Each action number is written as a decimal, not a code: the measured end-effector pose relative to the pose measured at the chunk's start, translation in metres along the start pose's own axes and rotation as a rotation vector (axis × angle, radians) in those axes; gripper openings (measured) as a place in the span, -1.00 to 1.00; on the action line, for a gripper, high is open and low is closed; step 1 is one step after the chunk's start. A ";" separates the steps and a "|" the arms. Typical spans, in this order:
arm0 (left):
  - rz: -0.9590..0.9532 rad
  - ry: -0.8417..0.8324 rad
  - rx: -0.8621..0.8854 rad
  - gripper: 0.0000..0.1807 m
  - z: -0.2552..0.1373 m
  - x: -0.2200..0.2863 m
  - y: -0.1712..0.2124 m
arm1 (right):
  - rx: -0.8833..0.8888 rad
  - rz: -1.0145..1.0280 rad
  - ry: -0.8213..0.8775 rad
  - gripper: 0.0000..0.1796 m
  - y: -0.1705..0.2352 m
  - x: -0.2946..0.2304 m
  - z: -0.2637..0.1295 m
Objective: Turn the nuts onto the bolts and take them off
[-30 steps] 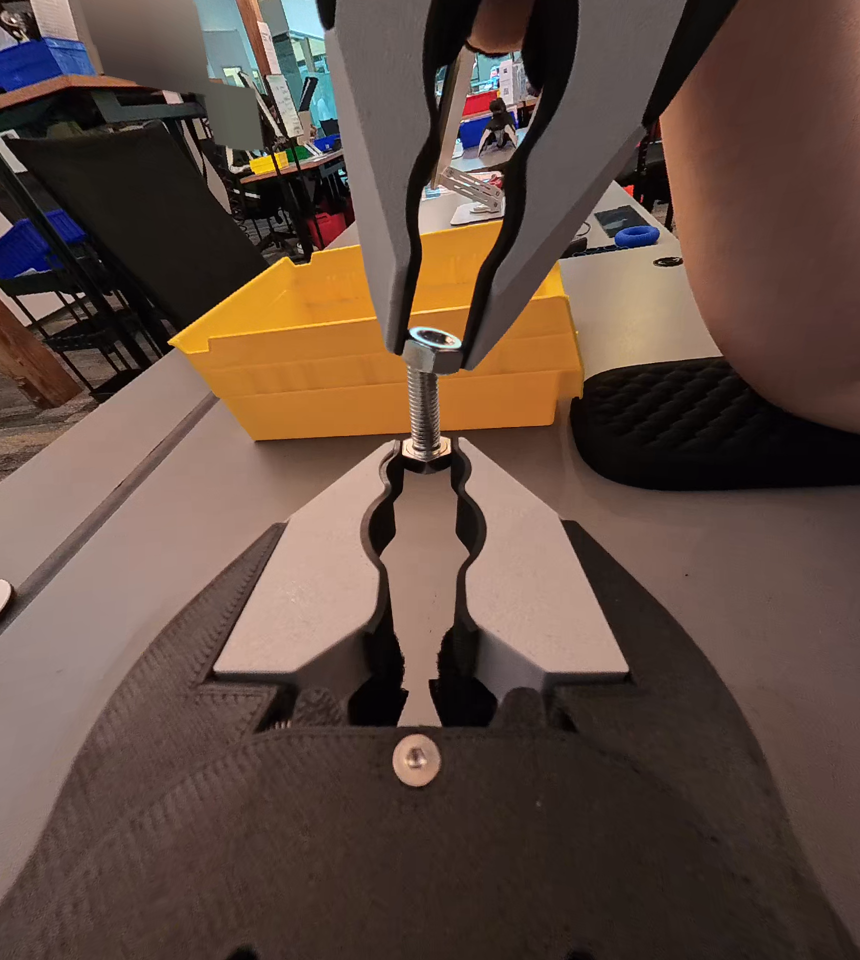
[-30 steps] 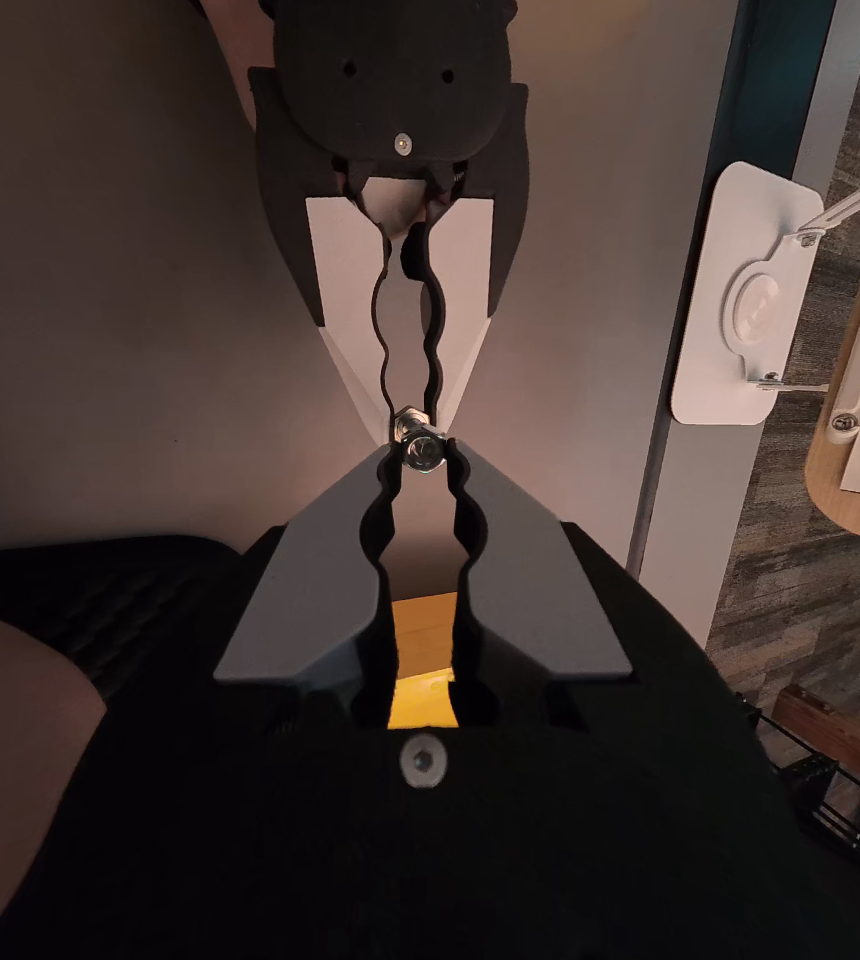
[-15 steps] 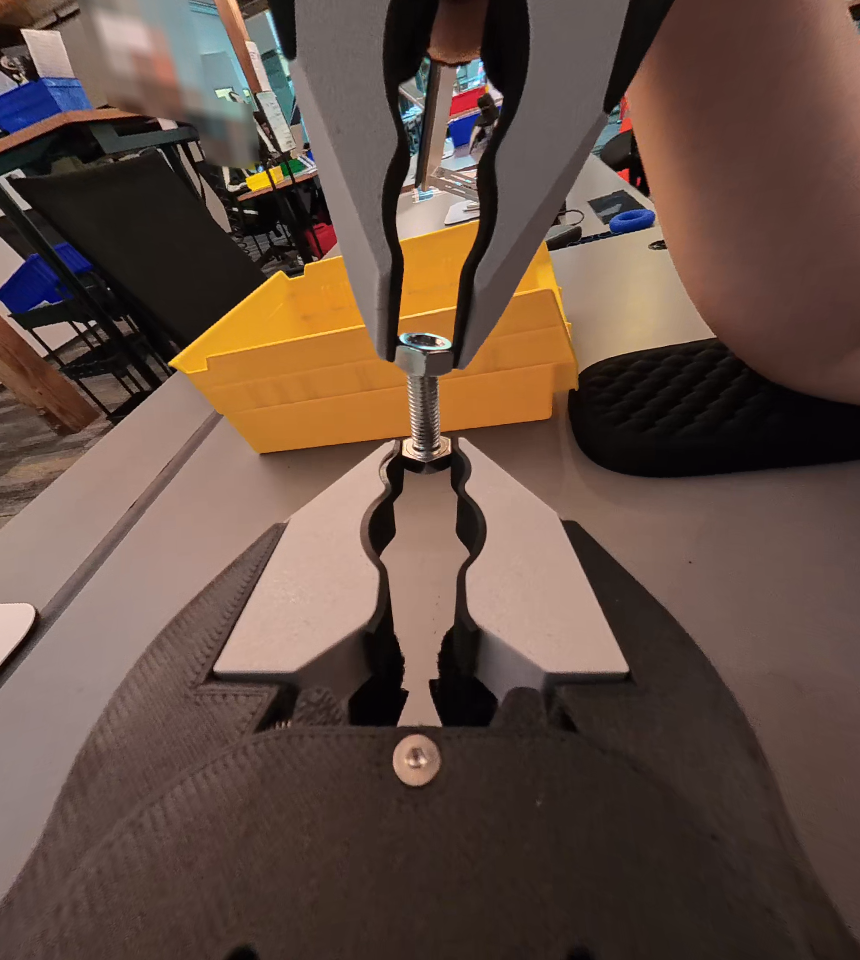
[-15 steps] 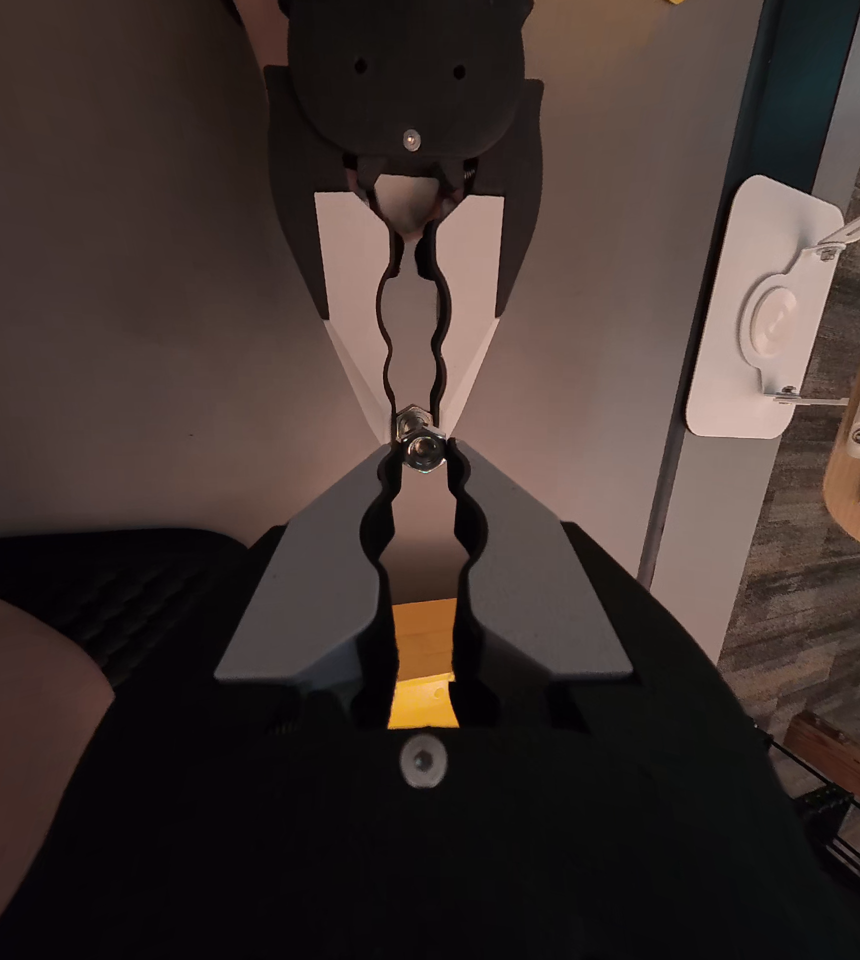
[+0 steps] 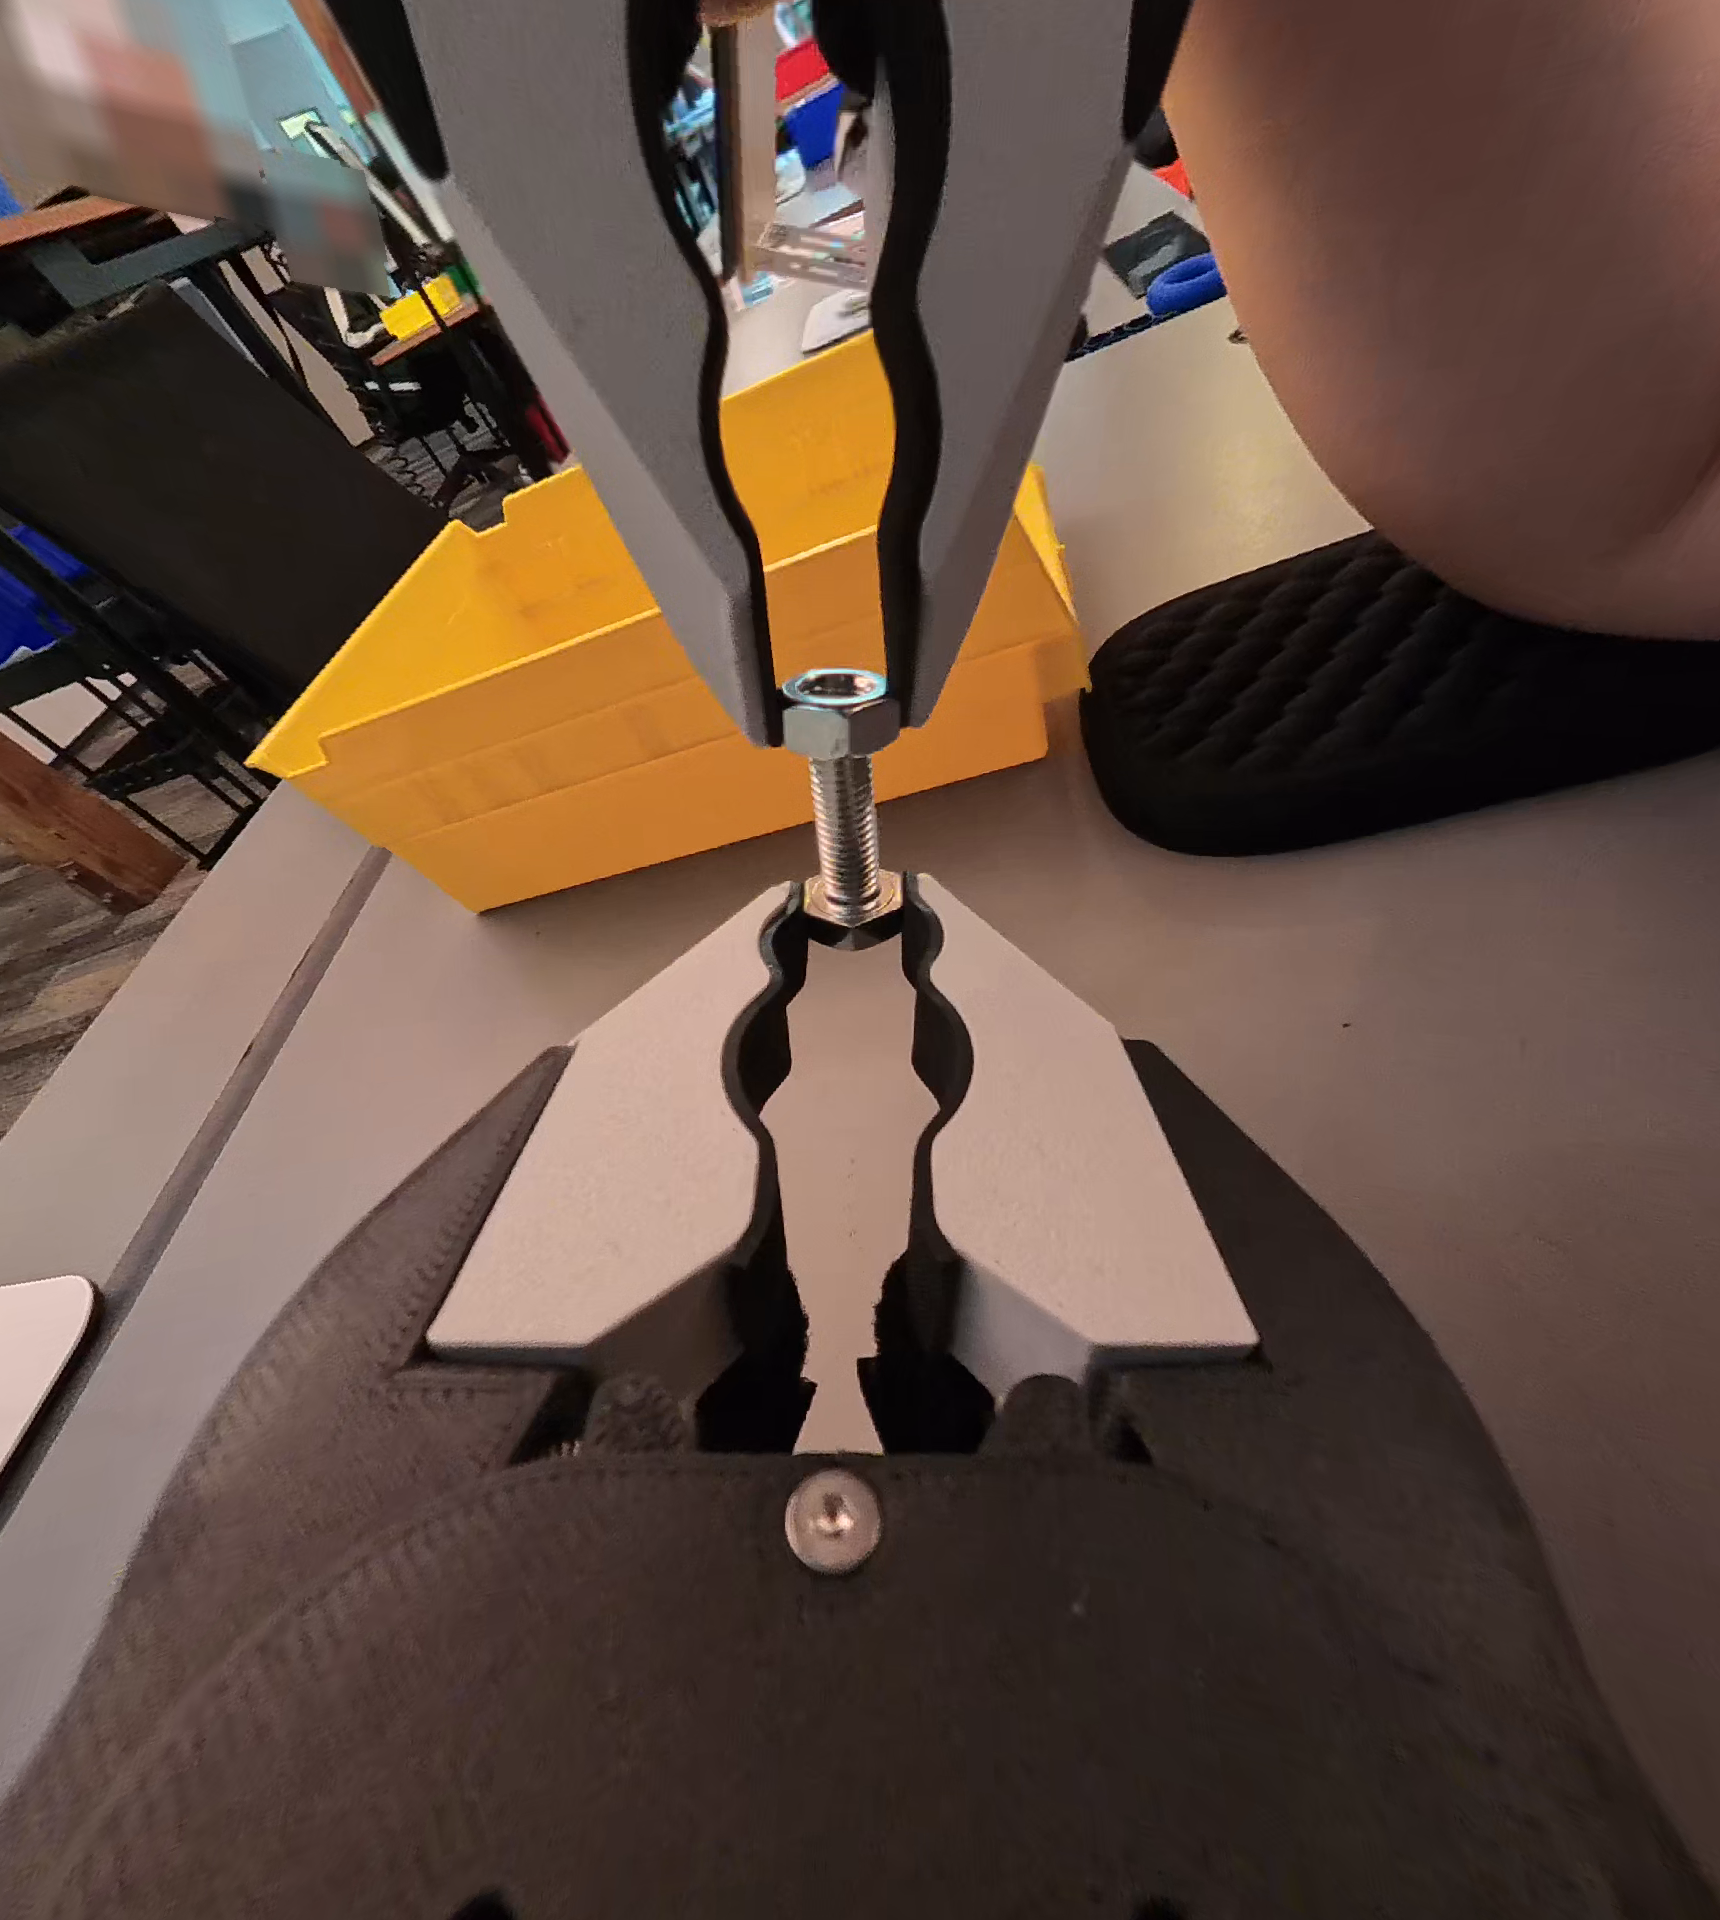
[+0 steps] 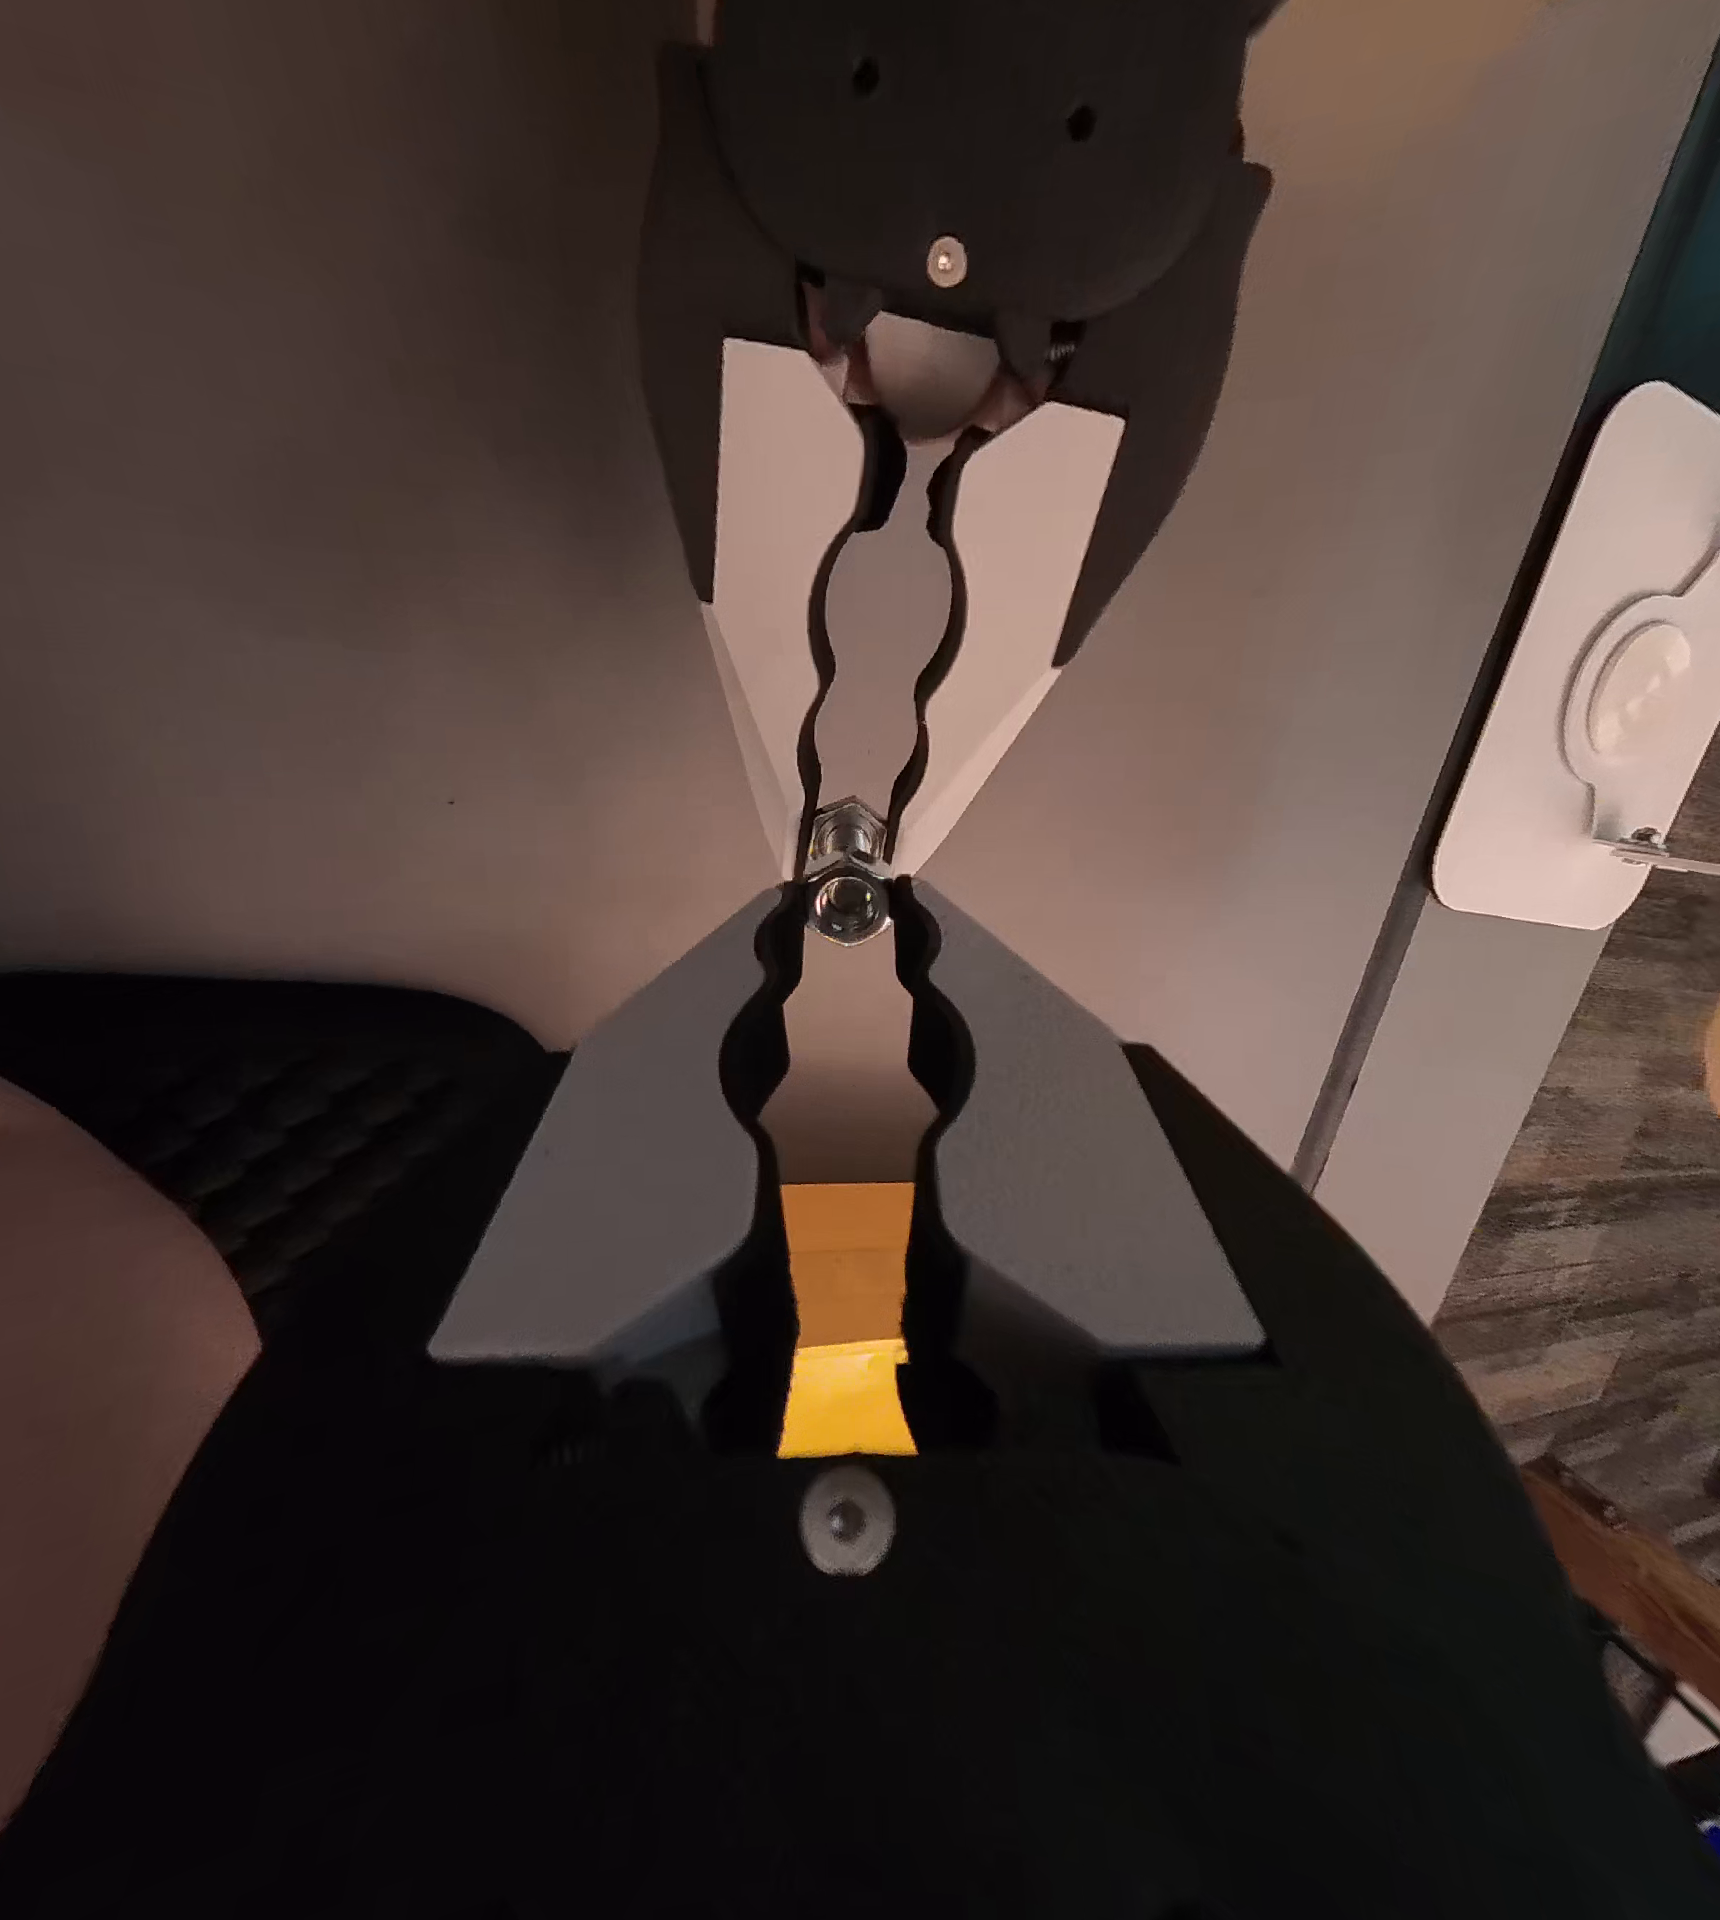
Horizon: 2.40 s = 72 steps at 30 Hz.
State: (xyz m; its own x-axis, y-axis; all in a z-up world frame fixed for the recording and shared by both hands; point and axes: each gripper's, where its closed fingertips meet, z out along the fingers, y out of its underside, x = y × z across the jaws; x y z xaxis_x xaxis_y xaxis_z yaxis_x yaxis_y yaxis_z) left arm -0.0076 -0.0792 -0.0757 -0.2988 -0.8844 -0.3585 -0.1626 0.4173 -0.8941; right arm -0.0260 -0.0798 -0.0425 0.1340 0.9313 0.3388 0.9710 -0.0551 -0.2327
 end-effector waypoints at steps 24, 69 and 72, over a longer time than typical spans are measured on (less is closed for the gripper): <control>-0.135 0.356 0.057 -0.82 -0.010 0.042 -0.013 | 0.060 -0.004 -0.124 -0.82 -0.012 -0.031 -0.008; -0.371 -0.315 0.023 -0.82 -0.068 -0.097 -0.037 | 0.763 0.507 0.324 -0.37 -0.047 0.127 -0.071; -0.376 -0.297 0.063 -0.82 -0.085 -0.100 -0.060 | 0.890 0.506 0.240 -0.16 -0.063 0.122 -0.080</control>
State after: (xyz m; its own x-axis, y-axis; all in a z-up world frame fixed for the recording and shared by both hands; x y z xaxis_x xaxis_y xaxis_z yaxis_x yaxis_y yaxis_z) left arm -0.0483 0.0015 0.0369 0.0531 -0.9968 -0.0605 -0.1480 0.0521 -0.9876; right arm -0.0554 0.0082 0.0861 0.6133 0.7726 0.1643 0.3079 -0.0422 -0.9505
